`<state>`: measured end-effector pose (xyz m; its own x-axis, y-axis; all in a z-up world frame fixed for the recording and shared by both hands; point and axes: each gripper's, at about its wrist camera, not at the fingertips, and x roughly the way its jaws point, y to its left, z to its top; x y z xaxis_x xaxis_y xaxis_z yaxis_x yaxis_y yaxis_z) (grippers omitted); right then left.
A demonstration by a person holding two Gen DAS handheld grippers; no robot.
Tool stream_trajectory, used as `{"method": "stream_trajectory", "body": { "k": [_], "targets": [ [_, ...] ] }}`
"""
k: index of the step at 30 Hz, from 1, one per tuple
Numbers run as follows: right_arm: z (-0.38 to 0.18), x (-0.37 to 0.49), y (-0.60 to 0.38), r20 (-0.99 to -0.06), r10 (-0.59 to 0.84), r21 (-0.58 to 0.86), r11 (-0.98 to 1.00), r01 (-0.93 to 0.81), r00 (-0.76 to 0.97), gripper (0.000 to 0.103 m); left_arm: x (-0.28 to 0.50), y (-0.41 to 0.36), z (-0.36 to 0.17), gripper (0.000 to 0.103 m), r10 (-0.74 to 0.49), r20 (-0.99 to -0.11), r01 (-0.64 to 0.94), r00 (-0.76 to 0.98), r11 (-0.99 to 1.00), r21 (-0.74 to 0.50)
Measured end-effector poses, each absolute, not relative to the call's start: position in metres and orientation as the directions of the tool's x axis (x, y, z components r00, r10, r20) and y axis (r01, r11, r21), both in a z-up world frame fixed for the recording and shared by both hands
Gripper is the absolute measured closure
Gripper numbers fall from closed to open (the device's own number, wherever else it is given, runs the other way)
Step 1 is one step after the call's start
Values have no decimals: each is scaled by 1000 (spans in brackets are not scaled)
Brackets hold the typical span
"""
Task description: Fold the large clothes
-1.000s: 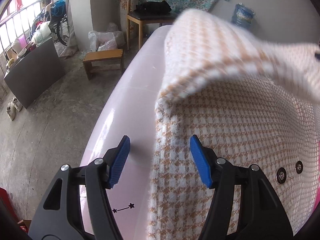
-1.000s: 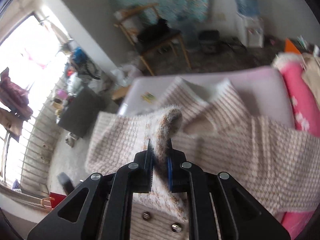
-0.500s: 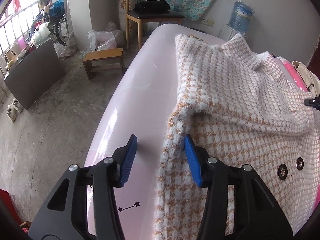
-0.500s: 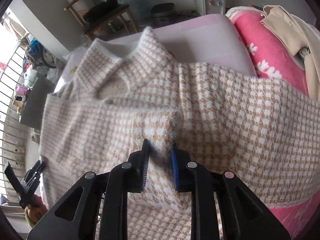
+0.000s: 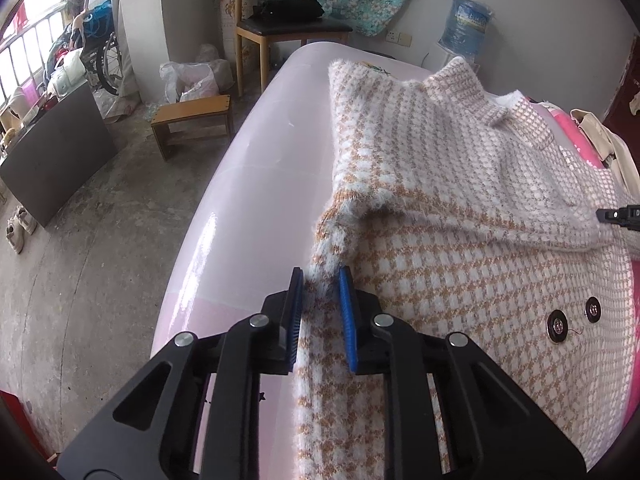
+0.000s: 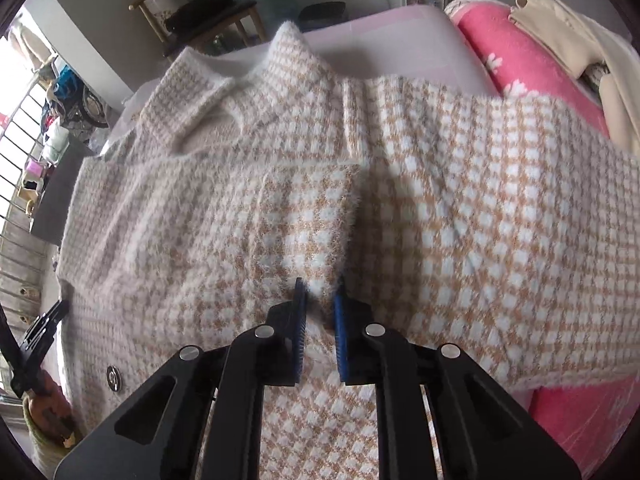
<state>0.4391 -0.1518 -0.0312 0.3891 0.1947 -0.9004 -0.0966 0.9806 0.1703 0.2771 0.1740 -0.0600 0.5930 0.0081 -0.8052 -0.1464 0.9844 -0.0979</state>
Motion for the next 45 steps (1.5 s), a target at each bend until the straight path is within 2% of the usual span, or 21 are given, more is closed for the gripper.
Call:
{"method": "stream_trajectory", "body": {
  "k": [6, 10, 13, 15, 17, 18, 19, 22, 23, 25, 28, 31, 33, 35, 39, 41, 44, 45],
  "targets": [
    [-46, 456, -149, -924, 128, 101, 990, -93, 360, 90, 274, 174, -59, 87, 0, -809, -147, 588, 983, -107],
    [-40, 452, -154, -917, 105, 83, 994, -73, 386, 83, 267, 180, -46, 86, -5, -806, -129, 592, 986, -101],
    [-14, 436, -154, -878, -4, -43, 996, -72, 479, 77, 261, 187, -19, 86, -10, -773, -105, 635, 990, -99],
    [-1, 430, -143, -853, 32, -36, 992, -120, 520, 70, 268, 188, -1, 82, -38, -746, -76, 664, 990, -118],
    [-1, 429, -128, -848, 100, -1, 982, -189, 521, 63, 288, 183, 11, 73, -99, -731, -36, 676, 985, -167],
    [-6, 431, -117, -851, 112, -4, 976, -219, 514, 61, 303, 178, 13, 71, -149, -727, -5, 670, 979, -205],
    [-13, 433, -106, -856, 121, -8, 969, -247, 502, 59, 320, 171, 11, 64, -205, -727, 34, 655, 969, -243],
    [-43, 446, -88, -887, 113, -16, 962, -273, 448, 58, 365, 151, -11, 60, -240, -772, 48, 589, 964, -263],
    [-54, 449, -92, -902, 95, -21, 965, -261, 422, 57, 377, 147, -25, 58, -240, -797, 48, 554, 965, -257],
    [-54, 448, -106, -896, 157, 51, 966, -254, 415, 55, 388, 147, -52, 59, -218, -845, 28, 488, 972, -235],
    [-44, 450, -114, -907, 163, 79, 972, -223, 387, 55, 384, 143, -41, 58, -217, -846, 76, 487, 975, -207],
    [-29, 460, -110, -884, 217, 131, 965, -228, 414, 54, 397, 140, -19, 42, -214, -815, 107, 538, 977, -186],
    [-29, 474, -104, -869, 233, 150, 965, -216, 438, 53, 418, 136, -10, 40, -193, -801, 111, 567, 981, -158],
    [-39, 487, -103, -869, 230, 161, 969, -190, 438, 45, 443, 134, -14, 30, -182, -805, 94, 564, 983, -157],
    [-58, 499, -99, -882, 173, 97, 977, -191, 437, 45, 478, 148, -46, 30, -107, -868, -12, 486, 992, -129],
    [-50, 493, -93, -886, 136, 68, 984, -167, 444, 45, 474, 147, -40, 30, -105, -858, -12, 504, 992, -128],
    [-33, 474, -84, -859, 180, 76, 971, -229, 479, 44, 456, 138, -20, 30, -124, -825, 27, 551, 991, -131],
    [-32, 470, -81, -854, 178, 65, 969, -238, 490, 41, 450, 135, -16, 30, -137, -815, 43, 563, 990, -136]
  ]
}}
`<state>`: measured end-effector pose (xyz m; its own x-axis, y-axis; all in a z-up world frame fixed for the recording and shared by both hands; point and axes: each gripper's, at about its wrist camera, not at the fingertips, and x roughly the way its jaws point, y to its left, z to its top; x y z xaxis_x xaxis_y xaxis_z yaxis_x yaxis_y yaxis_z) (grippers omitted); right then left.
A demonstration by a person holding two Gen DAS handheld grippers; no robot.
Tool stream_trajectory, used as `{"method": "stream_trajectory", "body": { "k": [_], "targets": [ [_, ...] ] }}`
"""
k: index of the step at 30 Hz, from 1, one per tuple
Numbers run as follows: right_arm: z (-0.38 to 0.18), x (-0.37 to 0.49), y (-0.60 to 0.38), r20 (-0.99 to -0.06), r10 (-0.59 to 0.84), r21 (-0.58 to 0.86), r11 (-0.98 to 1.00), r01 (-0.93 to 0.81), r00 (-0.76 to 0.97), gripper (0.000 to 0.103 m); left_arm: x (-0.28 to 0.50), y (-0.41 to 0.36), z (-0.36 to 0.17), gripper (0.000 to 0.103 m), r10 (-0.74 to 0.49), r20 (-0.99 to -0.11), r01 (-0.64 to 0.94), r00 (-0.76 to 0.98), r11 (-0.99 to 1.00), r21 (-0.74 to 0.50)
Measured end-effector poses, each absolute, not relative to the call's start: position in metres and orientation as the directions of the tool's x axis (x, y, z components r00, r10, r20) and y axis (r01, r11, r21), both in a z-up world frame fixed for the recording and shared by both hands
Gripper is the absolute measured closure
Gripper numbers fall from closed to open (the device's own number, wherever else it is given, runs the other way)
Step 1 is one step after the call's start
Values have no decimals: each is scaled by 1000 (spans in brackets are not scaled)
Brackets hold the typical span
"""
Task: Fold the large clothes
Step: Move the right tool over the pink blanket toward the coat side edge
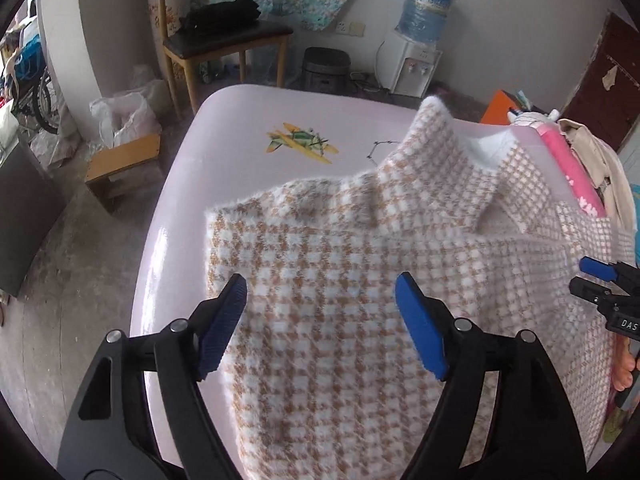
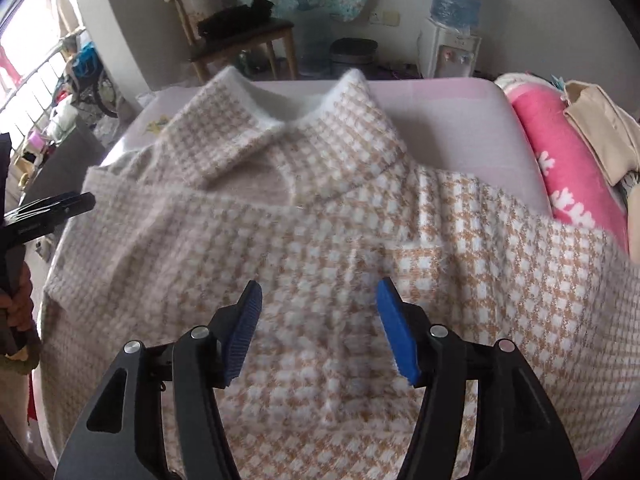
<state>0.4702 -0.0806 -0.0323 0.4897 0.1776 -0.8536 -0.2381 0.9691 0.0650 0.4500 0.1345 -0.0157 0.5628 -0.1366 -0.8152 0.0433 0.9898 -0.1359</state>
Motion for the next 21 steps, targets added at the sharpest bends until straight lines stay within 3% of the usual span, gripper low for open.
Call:
{"method": "stream_trajectory", "body": {
  "k": [3, 5, 10, 14, 21],
  "targets": [
    [-51, 470, -74, -874, 138, 18, 967, -253, 466, 31, 437, 116, -11, 29, -160, -811, 86, 562, 987, -135],
    [-62, 470, -78, -881, 129, 21, 972, -234, 455, 30, 429, 101, -13, 29, -156, -820, 111, 550, 987, -114],
    [-34, 438, -85, -851, 189, 80, 969, -235, 489, 30, 401, 73, -11, 22, -170, -814, 152, 555, 983, -102],
    [-58, 430, -82, -887, 132, 27, 971, -237, 442, 29, 387, 51, -31, 20, -116, -842, 163, 527, 986, -34],
    [-23, 390, -86, -852, 102, -6, 979, -203, 513, 30, 376, 45, -50, 19, -46, -858, 109, 512, 994, 12]
  ]
}}
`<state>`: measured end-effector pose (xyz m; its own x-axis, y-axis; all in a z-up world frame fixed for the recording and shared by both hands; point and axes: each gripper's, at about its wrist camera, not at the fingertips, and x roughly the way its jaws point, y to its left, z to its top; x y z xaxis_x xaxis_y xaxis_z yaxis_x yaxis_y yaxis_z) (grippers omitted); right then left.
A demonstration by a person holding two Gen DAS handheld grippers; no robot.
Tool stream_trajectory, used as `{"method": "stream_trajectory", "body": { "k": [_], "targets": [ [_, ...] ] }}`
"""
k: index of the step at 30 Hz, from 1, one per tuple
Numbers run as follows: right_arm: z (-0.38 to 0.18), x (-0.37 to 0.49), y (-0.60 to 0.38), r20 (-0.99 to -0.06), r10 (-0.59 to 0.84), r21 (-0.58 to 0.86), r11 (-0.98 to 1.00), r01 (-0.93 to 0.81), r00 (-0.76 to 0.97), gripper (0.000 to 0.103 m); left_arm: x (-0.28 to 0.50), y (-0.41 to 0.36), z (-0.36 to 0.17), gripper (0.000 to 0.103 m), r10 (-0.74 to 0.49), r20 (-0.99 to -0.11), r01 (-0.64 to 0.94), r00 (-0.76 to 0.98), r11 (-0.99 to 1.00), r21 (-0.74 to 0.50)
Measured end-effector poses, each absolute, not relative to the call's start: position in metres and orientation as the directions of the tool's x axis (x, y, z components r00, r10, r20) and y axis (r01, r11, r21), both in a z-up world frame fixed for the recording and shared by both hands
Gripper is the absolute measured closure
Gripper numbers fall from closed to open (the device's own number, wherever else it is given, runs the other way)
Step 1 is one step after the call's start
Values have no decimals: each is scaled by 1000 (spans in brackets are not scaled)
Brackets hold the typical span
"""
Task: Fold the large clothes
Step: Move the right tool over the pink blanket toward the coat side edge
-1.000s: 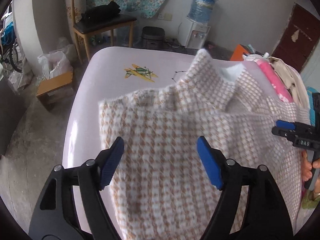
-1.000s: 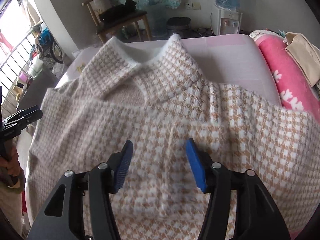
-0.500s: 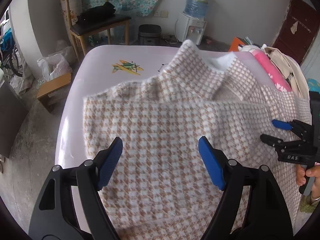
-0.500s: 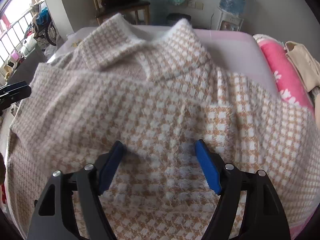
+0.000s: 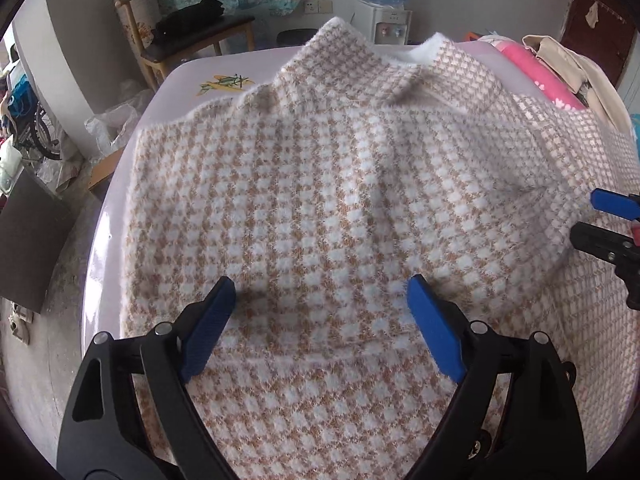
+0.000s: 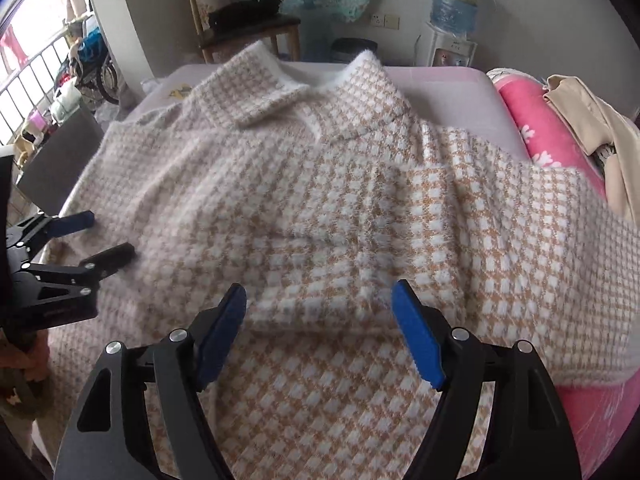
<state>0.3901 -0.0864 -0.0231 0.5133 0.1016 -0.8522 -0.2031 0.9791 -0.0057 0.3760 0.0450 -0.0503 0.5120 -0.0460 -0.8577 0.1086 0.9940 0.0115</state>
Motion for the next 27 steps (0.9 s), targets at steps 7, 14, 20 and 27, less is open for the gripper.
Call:
{"method": "stream_trajectory", "body": {
  "k": [7, 14, 20, 27],
  "targets": [
    [-19, 328, -124, -854, 108, 45, 990, -134, 510, 30, 357, 38, -26, 19, -66, -823, 122, 565, 993, 3],
    [-18, 284, -199, -858, 122, 139, 990, -3, 499, 30, 362, 29, -42, 19, -48, -850, 94, 525, 996, 2],
    [7, 278, -320, -837, 76, 238, 942, 236, 542, 30, 364, 35, -50, 17, -60, -847, 76, 528, 997, -23],
    [10, 294, -461, -823, -8, 358, 769, 529, 568, 30, 364, 33, -58, 13, -40, -849, 75, 526, 997, 0]
  ]
}}
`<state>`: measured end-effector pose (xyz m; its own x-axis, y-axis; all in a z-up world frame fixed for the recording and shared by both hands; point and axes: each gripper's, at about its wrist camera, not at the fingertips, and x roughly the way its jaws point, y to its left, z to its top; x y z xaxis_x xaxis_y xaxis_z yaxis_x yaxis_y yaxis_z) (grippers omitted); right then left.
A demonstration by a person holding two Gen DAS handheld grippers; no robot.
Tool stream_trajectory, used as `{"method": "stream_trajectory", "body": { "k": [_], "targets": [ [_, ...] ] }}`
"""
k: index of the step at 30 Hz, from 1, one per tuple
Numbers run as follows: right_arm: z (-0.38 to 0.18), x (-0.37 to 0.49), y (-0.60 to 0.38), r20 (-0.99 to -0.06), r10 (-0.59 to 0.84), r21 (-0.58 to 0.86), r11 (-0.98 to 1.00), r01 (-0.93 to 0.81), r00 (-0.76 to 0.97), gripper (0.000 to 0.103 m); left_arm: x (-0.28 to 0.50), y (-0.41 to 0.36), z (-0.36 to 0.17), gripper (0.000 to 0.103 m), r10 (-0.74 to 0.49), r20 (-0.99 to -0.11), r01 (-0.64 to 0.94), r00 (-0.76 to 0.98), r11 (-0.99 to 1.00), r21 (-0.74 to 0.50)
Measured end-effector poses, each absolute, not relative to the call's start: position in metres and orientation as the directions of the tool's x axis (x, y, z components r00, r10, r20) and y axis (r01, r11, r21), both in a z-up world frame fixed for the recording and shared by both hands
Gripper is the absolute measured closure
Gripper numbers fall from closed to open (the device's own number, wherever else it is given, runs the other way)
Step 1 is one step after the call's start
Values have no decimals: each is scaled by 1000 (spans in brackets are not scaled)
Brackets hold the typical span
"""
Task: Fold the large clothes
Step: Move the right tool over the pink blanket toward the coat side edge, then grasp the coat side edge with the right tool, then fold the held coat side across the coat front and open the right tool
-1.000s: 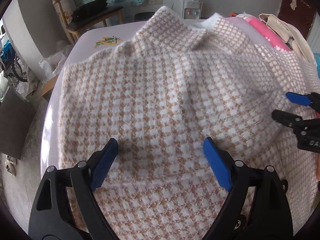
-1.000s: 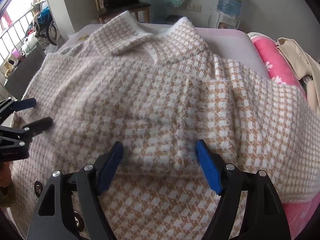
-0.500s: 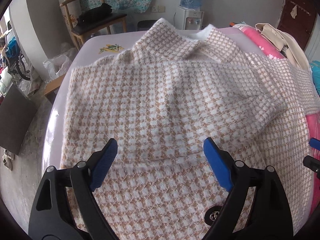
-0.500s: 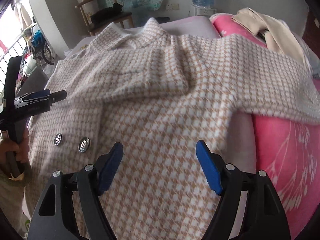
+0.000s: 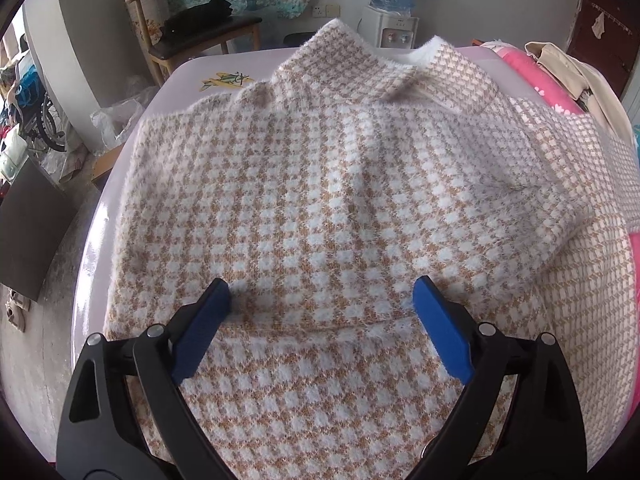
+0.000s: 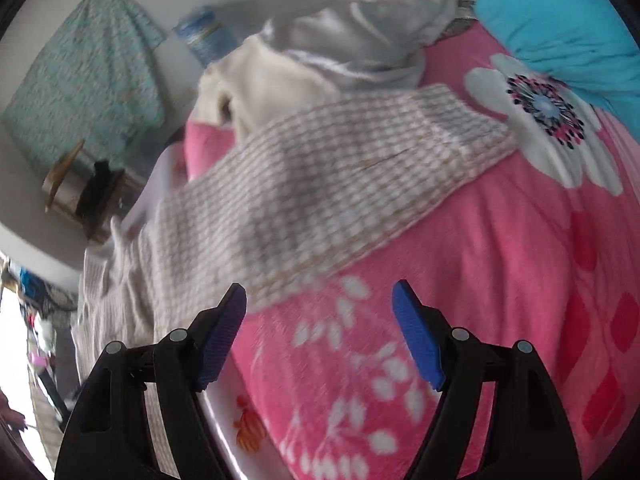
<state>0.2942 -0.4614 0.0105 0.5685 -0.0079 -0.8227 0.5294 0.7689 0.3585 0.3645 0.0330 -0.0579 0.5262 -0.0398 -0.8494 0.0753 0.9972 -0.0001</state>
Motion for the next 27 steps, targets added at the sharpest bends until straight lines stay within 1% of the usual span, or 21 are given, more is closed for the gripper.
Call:
{"method": "stream_trajectory", "body": {
  "k": [3, 6, 8, 10, 12, 15, 16, 17, 18, 19, 20, 21, 24, 27],
  "targets": [
    [6, 307, -505, -830, -42, 374, 697, 611, 556, 30, 366, 35, -59, 13, -53, -853, 67, 519, 998, -22],
    [-3, 317, -542, -833, -70, 402, 605, 687, 549, 30, 366, 35, -60, 12, -47, -852, 63, 522, 998, -16],
    [-11, 324, -560, -836, -75, 421, 547, 724, 543, 34, 366, 34, -60, 12, -41, -851, 59, 523, 998, -12],
    [-23, 331, -574, -852, -81, 412, 507, 757, 517, 35, 368, 34, -60, 11, -41, -854, 50, 518, 999, -17],
    [-32, 338, -582, -865, -101, 388, 484, 784, 491, 39, 369, 34, -60, 11, -39, -858, 40, 513, 999, -21],
    [-39, 342, -589, -852, -121, 407, 458, 790, 509, 43, 370, 34, -60, 11, -33, -860, 33, 509, 999, -19],
    [-40, 342, -590, -850, -130, 408, 452, 793, 511, 47, 370, 34, -60, 11, -32, -859, 32, 510, 999, -19],
    [-41, 342, -591, -850, -140, 404, 446, 799, 508, 55, 370, 34, -60, 11, -32, -859, 31, 511, 999, -19],
    [-42, 341, -592, -846, -143, 409, 441, 799, 513, 58, 370, 33, -60, 11, -31, -859, 31, 511, 999, -18],
    [-42, 340, -594, -840, -144, 419, 439, 795, 523, 68, 370, 33, -60, 11, -32, -859, 31, 510, 999, -18],
    [-41, 339, -595, -833, -141, 432, 440, 787, 536, 73, 370, 33, -60, 11, -32, -860, 30, 510, 999, -19],
    [-39, 338, -594, -824, -139, 444, 446, 777, 550, 81, 370, 34, -60, 11, -31, -860, 31, 510, 999, -18],
    [-21, 338, -586, -808, -175, 425, 487, 763, 562, 85, 369, 33, -61, 11, -33, -859, 31, 510, 999, -20],
    [10, 334, -571, -774, -224, 407, 541, 736, 592, 86, 369, 34, -61, 11, -33, -858, 30, 512, 999, -21]
  ]
}}
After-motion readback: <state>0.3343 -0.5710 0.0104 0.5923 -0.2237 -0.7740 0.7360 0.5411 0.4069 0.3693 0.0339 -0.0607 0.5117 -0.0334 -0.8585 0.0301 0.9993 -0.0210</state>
